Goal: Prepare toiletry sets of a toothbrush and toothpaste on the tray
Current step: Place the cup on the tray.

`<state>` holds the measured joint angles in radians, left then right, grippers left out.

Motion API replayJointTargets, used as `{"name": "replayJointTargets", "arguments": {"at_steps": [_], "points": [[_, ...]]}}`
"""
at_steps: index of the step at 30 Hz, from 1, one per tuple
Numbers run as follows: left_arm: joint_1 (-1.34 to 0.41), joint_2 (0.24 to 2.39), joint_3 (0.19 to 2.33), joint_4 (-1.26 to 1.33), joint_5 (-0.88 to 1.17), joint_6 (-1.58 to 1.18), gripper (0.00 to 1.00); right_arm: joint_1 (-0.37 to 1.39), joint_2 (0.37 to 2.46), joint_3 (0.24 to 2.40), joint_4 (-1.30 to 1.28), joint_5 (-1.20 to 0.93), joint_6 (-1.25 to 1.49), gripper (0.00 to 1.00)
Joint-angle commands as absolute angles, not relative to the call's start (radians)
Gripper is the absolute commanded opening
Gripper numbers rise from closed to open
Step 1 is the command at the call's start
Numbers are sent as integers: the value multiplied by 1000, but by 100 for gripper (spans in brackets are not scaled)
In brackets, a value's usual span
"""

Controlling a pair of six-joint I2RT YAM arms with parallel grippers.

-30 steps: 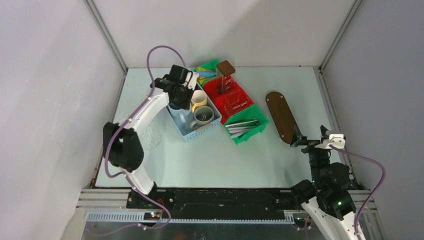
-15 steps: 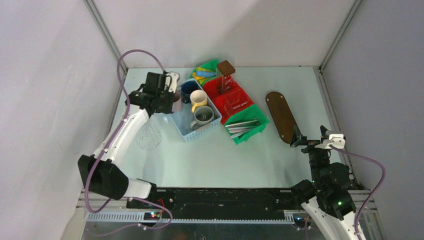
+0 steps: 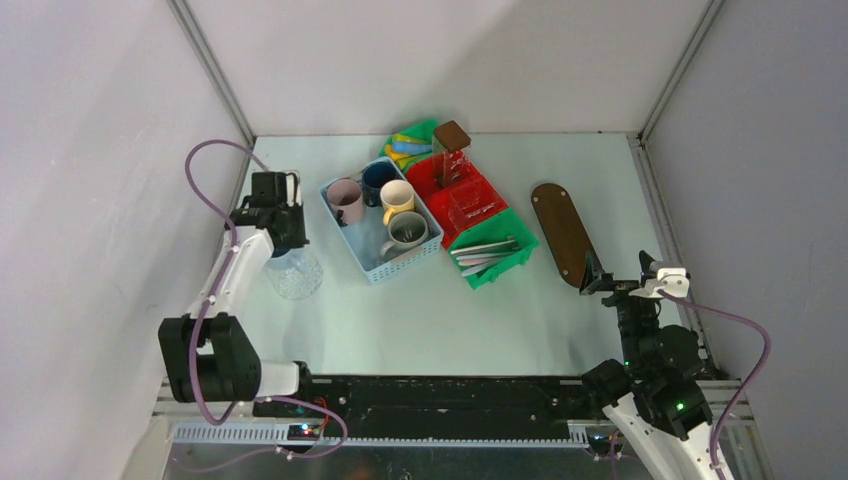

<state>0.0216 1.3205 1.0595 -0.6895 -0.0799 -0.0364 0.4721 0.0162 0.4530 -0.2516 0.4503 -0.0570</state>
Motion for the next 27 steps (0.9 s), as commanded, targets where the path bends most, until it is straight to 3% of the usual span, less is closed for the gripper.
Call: {"name": "replayJointTargets", "arguments": {"at_steps": [1,12,18,27], "points": [[61,1339,1068,-537,-104,-33,0,480,-98,459,-223,464,-59,100],[94,1481,979,-463,-24,51,6,483,-98,458,-224,467,-58,100],[104,1534,957,-458,31,109,14,488,-98,456,-222,467,-61,100],[106,1453,1008,-506,19,23,68,502,-99,455,-219,466,-58,100]]}}
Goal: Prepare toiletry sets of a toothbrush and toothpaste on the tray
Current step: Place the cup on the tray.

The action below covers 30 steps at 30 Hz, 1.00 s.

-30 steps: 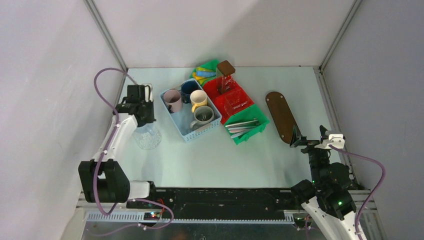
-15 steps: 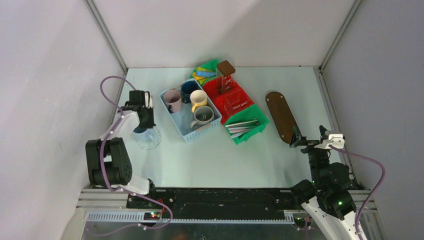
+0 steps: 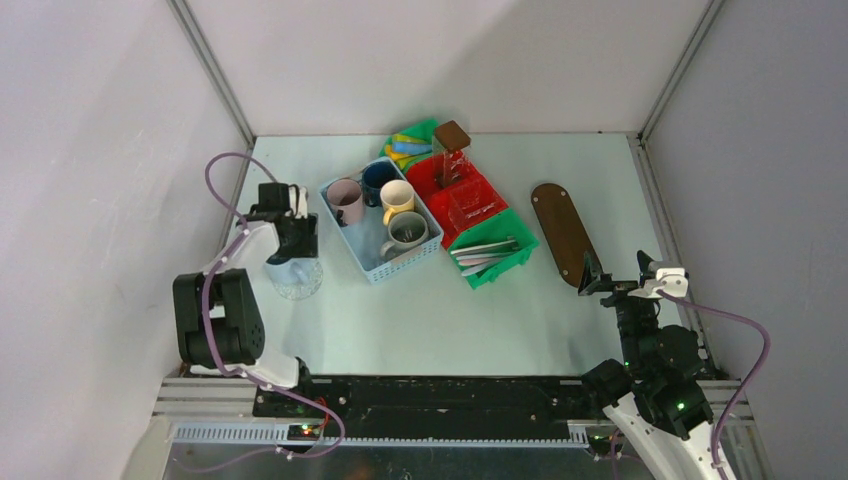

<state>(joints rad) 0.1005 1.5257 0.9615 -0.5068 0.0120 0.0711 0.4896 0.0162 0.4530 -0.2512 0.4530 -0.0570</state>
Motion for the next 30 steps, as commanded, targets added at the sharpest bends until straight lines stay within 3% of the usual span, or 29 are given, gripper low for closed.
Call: {"name": "replayJointTargets", "arguments": {"at_steps": [1,5,13,22,30], "points": [[106,1429,1012,-508,15,-9,78,504,-98,454,-218,467,-58,100],[104,1370,1056,-520,-27,-154,98,507,-99,454,-218,470,-59,100],[105,1314,1134,-626,-299,-651,100,516,-98,444,-208,471,-55,100],[104,1376,1214,-819,-458,-1125,83,593,-98,432,-193,483,-69,100],[97,1470,1245,-856,-497,-1411,74,635,-98,430,-184,488,-68,100]]}}
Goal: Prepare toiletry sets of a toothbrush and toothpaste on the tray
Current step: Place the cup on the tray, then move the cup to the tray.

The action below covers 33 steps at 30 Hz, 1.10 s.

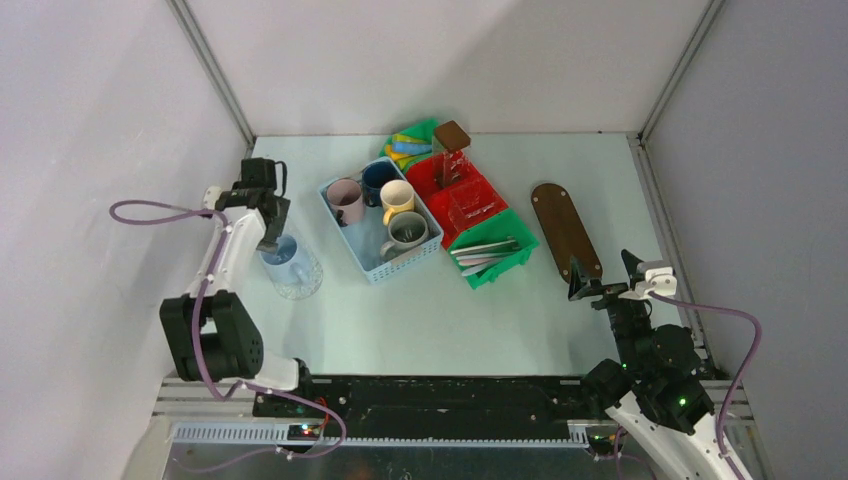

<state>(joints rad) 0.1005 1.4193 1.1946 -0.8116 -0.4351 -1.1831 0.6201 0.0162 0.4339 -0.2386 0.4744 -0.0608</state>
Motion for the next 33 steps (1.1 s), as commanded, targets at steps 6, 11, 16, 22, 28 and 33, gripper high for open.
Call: {"name": "replayJointTargets", "arguments": {"at_steps": [6,11,16,22,28,33], "points": [[90,1584,1314,-875,-514,-1523,67,646,-98,427,-183,491,-71,100],[89,1698,1384,-909,-522,-1584,58,652,-99,424,-180,506,-79,100],[90,1749,1388,-912,-521,-1650,53,658,-99,418,-173,511,-87,100],[89,1775,1368,-900,-526,-1693,53,666,-98,414,-172,514,-94,100],[91,1795,1358,-899,-544,-1711,40,672,-98,415,-169,515,-99,100],[90,1783,1355,-908,-534,-1704,19,672,-98,416,-166,517,-100,100]]}}
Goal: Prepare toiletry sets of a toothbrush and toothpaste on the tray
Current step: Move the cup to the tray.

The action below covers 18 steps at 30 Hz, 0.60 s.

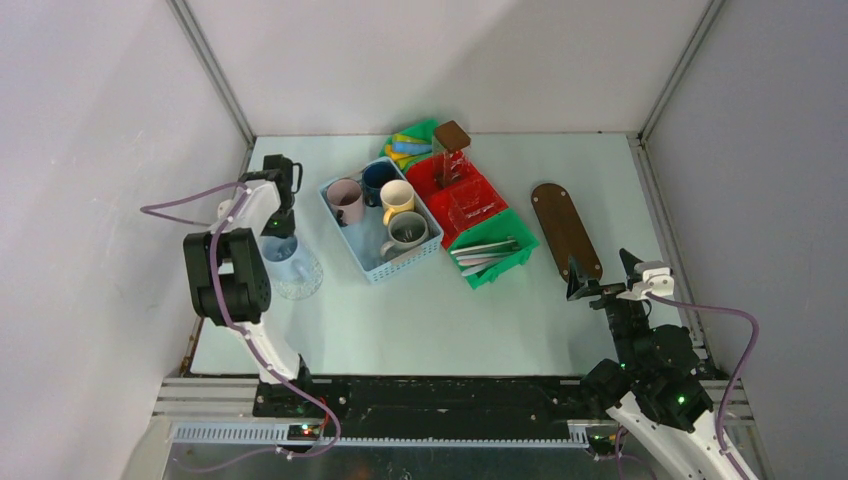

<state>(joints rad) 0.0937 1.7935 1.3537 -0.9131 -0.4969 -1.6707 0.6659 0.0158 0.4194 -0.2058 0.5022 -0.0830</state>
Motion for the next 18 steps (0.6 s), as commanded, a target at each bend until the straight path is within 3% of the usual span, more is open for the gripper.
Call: {"name": "replayJointTargets", "arguments": {"at_steps": [1,5,12,18], "points": [[90,1772,1355,-910,-532,-1698,14,673,-99,417,-166,517,-99,100],[90,1731,1367,-938,-543,-1659,2,677,-99,418,-166,511,-94,100],[90,1655,1409,-1003,-584,-1494,0,681,-99,423,-169,510,-97,100],[93,1617,1441,-989,-618,-1193,0,675,-99,425,-173,506,-96,100]]}}
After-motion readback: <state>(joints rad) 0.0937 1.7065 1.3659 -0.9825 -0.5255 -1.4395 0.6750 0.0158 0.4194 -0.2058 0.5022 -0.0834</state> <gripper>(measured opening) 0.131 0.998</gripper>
